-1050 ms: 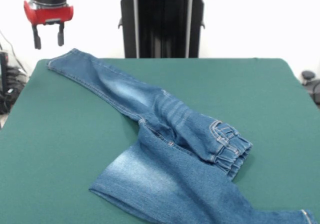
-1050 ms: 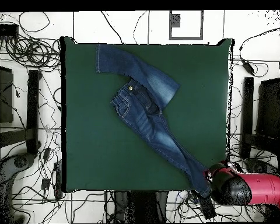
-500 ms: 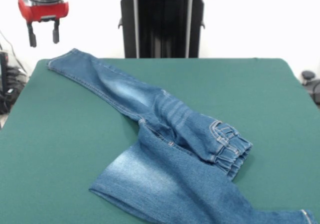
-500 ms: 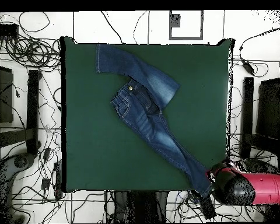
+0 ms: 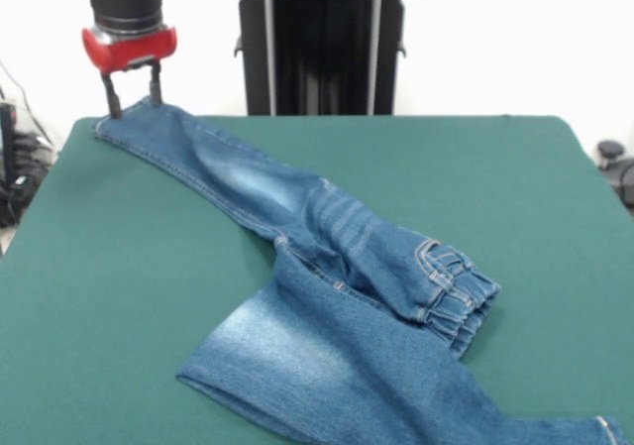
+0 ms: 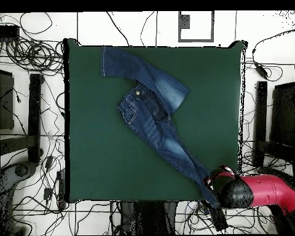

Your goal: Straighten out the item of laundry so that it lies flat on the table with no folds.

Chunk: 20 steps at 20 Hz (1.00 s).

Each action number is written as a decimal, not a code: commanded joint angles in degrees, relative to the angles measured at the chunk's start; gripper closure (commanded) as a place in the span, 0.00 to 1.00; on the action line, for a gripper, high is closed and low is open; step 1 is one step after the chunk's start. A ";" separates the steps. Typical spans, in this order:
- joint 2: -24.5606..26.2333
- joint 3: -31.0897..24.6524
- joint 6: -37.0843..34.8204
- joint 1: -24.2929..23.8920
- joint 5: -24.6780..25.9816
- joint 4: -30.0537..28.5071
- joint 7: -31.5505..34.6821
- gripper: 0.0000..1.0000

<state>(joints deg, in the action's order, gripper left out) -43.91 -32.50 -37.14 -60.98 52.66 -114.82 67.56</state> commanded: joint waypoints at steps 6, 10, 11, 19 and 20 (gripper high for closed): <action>2.13 -6.91 5.11 7.21 -5.39 -1.34 1.80 0.00; 2.02 -6.82 4.53 8.67 -7.19 -0.70 2.06 0.00; 1.97 -6.48 4.49 9.06 -7.57 -0.61 2.45 0.00; 4.24 -4.01 8.55 11.10 -8.08 -1.18 5.20 0.00; 4.60 -3.45 9.23 11.57 -7.74 -1.14 5.70 0.00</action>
<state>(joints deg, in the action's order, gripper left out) -42.90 -33.50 -33.48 -53.68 45.89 -114.82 67.56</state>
